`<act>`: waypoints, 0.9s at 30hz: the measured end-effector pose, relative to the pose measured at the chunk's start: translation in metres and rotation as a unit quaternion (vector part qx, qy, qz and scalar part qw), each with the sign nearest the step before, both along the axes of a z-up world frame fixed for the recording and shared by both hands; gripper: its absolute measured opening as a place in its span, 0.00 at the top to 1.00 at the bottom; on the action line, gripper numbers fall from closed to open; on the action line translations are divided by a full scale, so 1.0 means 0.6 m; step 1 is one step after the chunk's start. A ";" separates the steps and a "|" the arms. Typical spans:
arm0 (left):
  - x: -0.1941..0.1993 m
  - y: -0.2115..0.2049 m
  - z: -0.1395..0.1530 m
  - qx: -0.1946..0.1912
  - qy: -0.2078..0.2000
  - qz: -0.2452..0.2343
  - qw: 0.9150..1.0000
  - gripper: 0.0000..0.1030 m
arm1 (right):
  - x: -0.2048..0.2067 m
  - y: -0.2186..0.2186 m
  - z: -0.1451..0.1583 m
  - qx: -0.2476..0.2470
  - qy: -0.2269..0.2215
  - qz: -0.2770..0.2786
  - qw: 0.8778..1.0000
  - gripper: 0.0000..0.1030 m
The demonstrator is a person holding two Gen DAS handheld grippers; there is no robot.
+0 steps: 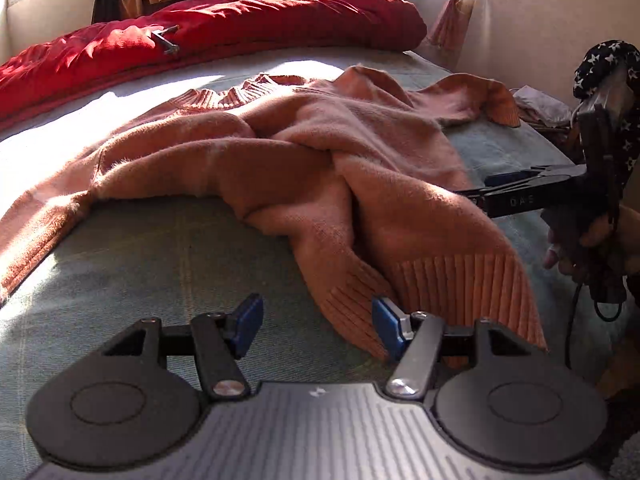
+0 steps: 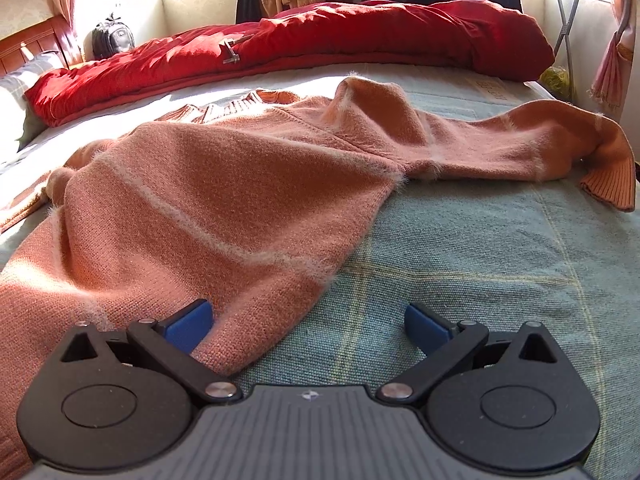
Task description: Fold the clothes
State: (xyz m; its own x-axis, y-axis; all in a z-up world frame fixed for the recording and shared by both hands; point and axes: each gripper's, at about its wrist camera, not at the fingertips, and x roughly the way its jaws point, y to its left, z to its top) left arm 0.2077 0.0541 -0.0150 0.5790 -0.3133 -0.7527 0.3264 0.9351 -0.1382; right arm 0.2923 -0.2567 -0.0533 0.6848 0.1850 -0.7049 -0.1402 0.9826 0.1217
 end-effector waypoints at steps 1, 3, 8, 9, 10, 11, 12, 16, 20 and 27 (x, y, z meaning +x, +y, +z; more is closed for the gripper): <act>0.001 -0.003 -0.003 -0.007 0.004 0.005 1.000 0.40 | -0.002 -0.001 0.000 0.002 0.000 0.001 1.000 0.00; 0.006 -0.009 -0.009 -0.020 0.008 0.012 1.000 0.40 | -0.006 -0.004 0.001 0.005 -0.001 0.003 1.000 0.00; 0.036 -0.021 -0.027 -0.058 0.012 0.020 0.998 0.40 | -0.014 -0.010 -0.001 0.012 -0.002 0.009 1.000 0.00; 0.044 -0.022 -0.033 -0.065 0.016 0.025 0.997 0.39 | -0.015 -0.012 -0.002 0.016 -0.002 0.010 1.000 0.00; 0.051 -0.023 -0.038 -0.071 0.020 0.030 0.997 0.37 | -0.016 -0.014 -0.002 0.018 -0.003 0.010 1.000 0.00; 0.059 -0.025 -0.044 -0.078 0.024 0.035 0.996 0.34 | -0.016 -0.014 -0.003 0.019 -0.004 0.011 1.000 0.00; 0.063 -0.021 -0.046 -0.086 0.026 0.038 0.995 0.33 | -0.016 -0.014 -0.003 0.019 -0.004 0.012 1.000 0.00; 0.067 0.003 -0.048 -0.128 0.030 0.056 0.990 0.33 | -0.020 -0.013 -0.006 0.017 -0.010 0.013 1.000 0.00; 0.062 0.030 -0.050 -0.130 0.035 0.081 0.988 0.41 | -0.023 -0.015 -0.007 0.020 -0.014 0.015 1.000 0.00; 0.098 0.000 -0.059 -0.136 0.029 0.078 0.987 0.55 | -0.022 -0.010 -0.011 0.014 -0.018 0.018 1.000 0.00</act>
State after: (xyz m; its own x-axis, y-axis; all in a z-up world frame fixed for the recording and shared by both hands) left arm 0.2666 0.0539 -0.0505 0.5943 -0.4193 -0.6863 0.1657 0.8989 -0.4057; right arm 0.2790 -0.2630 -0.0596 0.7025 0.2282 -0.6741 -0.1794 0.9734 0.1426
